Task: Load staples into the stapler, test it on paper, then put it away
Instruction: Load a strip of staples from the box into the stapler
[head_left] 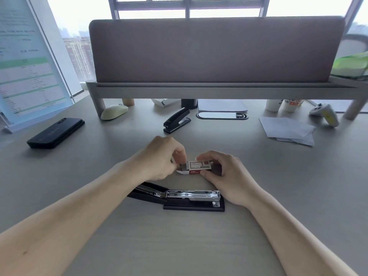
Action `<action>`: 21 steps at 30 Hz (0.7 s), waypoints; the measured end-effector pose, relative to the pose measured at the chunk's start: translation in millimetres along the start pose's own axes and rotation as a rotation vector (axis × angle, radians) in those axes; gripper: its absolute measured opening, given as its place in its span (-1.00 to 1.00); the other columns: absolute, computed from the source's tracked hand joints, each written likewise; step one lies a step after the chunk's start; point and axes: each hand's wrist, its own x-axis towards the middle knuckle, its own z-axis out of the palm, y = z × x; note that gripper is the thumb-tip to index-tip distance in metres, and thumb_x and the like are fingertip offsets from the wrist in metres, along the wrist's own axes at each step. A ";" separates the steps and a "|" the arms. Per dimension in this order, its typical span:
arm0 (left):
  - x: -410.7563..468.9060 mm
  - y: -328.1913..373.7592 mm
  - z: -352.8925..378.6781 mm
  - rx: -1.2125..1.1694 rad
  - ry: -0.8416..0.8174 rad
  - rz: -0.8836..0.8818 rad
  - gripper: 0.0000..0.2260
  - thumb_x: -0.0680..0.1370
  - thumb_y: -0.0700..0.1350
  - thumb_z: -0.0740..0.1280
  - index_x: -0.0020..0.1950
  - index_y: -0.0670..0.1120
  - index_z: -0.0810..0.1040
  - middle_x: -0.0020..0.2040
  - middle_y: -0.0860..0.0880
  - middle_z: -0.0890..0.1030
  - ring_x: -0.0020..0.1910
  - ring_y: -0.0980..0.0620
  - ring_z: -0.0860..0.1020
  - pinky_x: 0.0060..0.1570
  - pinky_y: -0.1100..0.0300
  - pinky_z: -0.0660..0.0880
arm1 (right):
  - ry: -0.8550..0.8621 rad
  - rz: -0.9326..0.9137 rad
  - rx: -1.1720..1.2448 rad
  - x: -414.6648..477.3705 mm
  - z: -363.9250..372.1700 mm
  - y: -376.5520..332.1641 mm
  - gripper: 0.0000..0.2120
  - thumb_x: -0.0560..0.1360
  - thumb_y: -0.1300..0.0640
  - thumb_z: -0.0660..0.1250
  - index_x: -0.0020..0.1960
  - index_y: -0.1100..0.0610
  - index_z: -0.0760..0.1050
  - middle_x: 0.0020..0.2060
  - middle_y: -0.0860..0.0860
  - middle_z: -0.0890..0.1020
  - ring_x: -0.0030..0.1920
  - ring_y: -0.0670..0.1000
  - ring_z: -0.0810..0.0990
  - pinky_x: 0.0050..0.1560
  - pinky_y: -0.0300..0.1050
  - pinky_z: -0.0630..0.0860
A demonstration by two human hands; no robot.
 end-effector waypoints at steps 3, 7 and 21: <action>-0.7 -0.2 -0.2 -0.001 0.009 0.024 -0.84 0.50 -0.14 0.53 -0.10 0.14 0.70 -0.15 0.19 0.69 -0.30 0.22 0.63 -0.36 0.41 0.35 | -0.001 0.001 -0.004 -0.2 -0.4 -0.4 -0.73 0.57 0.12 0.48 0.23 -0.12 0.66 0.05 -0.23 0.73 0.10 -0.18 0.64 0.03 -0.56 0.37; 1.1 -2.3 1.4 0.022 0.014 0.040 -0.84 0.49 -0.09 0.56 -0.15 0.18 0.67 -0.18 0.20 0.67 -0.27 0.22 0.63 -0.34 0.38 0.36 | -0.001 0.004 -0.008 -0.6 -0.4 -0.9 -0.74 0.57 0.11 0.48 0.22 -0.13 0.66 0.04 -0.22 0.73 0.09 -0.17 0.65 0.04 -0.52 0.39; 12.7 -6.4 -10.7 0.198 -0.122 0.297 -0.93 0.54 -0.05 0.51 -0.08 0.13 0.69 -0.03 0.16 0.58 -0.08 0.16 0.55 -0.04 0.16 0.48 | 0.000 0.018 0.008 -1.0 0.1 -1.6 -0.74 0.57 0.11 0.48 0.22 -0.13 0.66 0.06 -0.23 0.73 0.12 -0.14 0.66 0.19 -0.22 0.53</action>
